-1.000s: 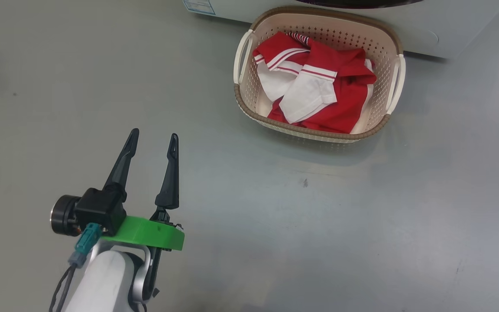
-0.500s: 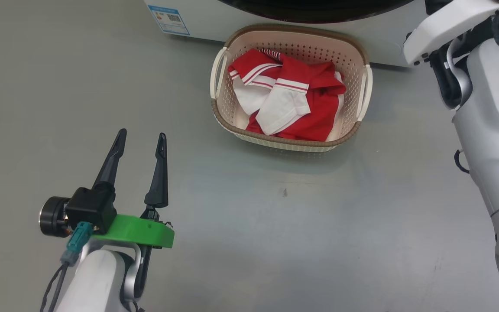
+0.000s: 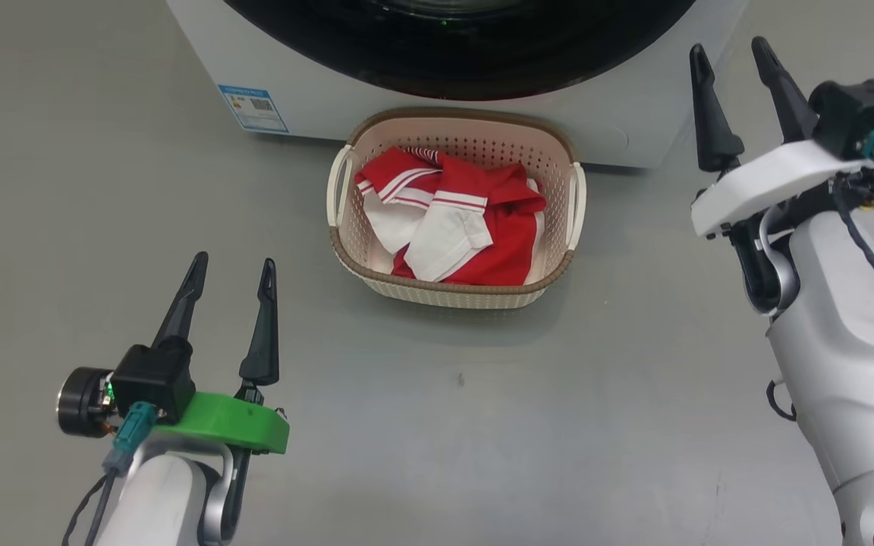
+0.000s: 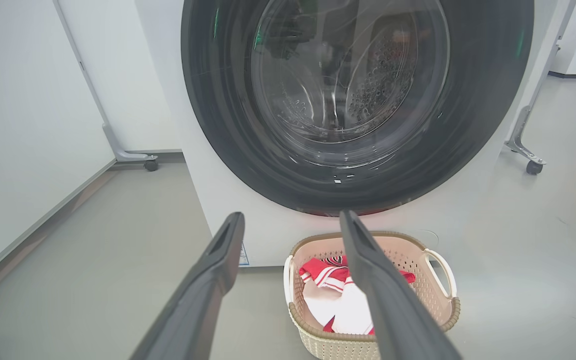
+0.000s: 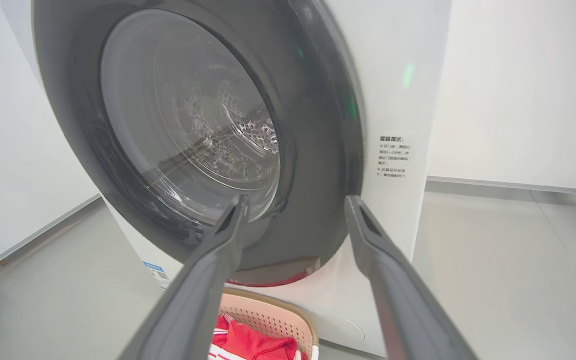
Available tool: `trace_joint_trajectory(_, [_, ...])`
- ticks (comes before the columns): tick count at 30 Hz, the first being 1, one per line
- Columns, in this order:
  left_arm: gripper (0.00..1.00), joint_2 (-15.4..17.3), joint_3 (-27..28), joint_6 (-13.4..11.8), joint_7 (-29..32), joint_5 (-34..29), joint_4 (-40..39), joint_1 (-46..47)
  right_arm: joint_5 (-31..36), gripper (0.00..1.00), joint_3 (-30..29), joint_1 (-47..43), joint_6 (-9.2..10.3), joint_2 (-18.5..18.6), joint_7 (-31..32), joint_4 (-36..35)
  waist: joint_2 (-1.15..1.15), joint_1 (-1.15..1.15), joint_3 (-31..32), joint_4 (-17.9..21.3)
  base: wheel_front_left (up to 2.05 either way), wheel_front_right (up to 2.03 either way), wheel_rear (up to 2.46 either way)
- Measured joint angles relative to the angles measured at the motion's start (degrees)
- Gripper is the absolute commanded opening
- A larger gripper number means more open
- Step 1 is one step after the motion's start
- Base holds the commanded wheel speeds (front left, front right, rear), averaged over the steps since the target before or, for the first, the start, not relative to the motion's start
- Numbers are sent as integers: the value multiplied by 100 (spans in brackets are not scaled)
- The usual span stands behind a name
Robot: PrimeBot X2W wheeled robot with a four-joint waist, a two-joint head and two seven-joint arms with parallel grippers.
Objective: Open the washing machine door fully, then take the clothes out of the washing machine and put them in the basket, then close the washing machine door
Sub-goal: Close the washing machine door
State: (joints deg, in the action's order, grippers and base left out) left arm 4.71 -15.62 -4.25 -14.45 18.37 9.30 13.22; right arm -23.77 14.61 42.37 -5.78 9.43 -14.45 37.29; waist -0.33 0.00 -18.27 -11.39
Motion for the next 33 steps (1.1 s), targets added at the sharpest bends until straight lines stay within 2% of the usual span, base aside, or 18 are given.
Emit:
trace_joint_trajectory(20, [100,176,29,1,1,-1,225,-675,98,100,-453,-2357,446,-238,1,-1139,0,0,1043,501,0,0,0])
trace_joint_trajectory(33, [100,219,66,0,1,2,85,-952,299,100,-472,-3193,650,-243,1,-1844,0,0,1394,802,0,0,0])
